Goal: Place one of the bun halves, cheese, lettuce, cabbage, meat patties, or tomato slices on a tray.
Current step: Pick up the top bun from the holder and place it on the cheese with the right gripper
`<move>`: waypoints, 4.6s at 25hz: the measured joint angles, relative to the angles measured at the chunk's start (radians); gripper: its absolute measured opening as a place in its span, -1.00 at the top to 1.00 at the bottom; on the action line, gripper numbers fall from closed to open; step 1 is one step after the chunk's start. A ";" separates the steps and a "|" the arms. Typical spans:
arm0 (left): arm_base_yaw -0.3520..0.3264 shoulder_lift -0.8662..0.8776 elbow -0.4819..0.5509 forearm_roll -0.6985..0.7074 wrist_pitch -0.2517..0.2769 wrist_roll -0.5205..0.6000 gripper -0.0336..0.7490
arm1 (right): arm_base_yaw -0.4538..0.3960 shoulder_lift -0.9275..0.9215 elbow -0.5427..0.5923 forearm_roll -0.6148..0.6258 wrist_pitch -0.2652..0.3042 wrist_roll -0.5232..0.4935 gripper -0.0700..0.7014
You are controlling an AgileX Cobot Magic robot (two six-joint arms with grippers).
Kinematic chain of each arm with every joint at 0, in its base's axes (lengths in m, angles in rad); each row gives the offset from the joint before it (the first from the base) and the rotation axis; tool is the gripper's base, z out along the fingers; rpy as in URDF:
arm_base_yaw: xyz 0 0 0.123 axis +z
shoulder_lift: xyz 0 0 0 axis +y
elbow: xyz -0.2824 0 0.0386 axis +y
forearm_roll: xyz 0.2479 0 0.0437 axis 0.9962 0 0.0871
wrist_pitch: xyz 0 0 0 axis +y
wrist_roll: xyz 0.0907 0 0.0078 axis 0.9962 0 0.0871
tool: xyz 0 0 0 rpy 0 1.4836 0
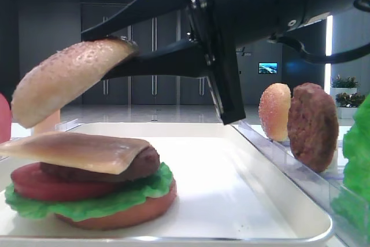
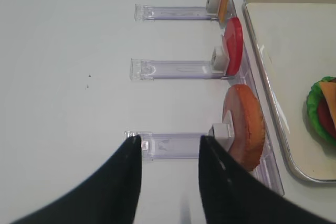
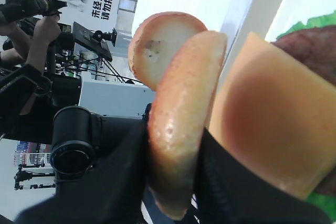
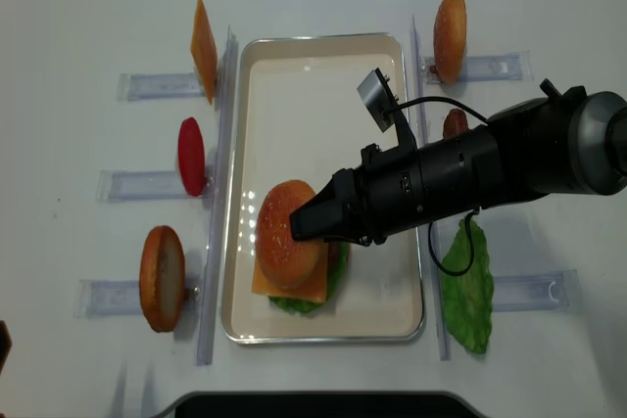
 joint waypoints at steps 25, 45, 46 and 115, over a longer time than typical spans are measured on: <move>0.000 0.000 0.000 0.000 0.000 0.000 0.19 | 0.009 0.000 0.000 0.000 -0.006 -0.018 0.32; 0.000 0.000 0.000 0.000 0.000 0.000 0.19 | 0.020 0.031 -0.002 0.001 -0.009 -0.019 0.32; 0.000 0.000 0.000 0.000 0.000 0.000 0.19 | 0.020 0.034 -0.002 0.000 -0.011 -0.019 0.32; 0.000 0.000 0.000 0.000 0.000 0.000 0.19 | 0.037 -0.062 -0.031 -0.207 -0.238 0.097 -0.06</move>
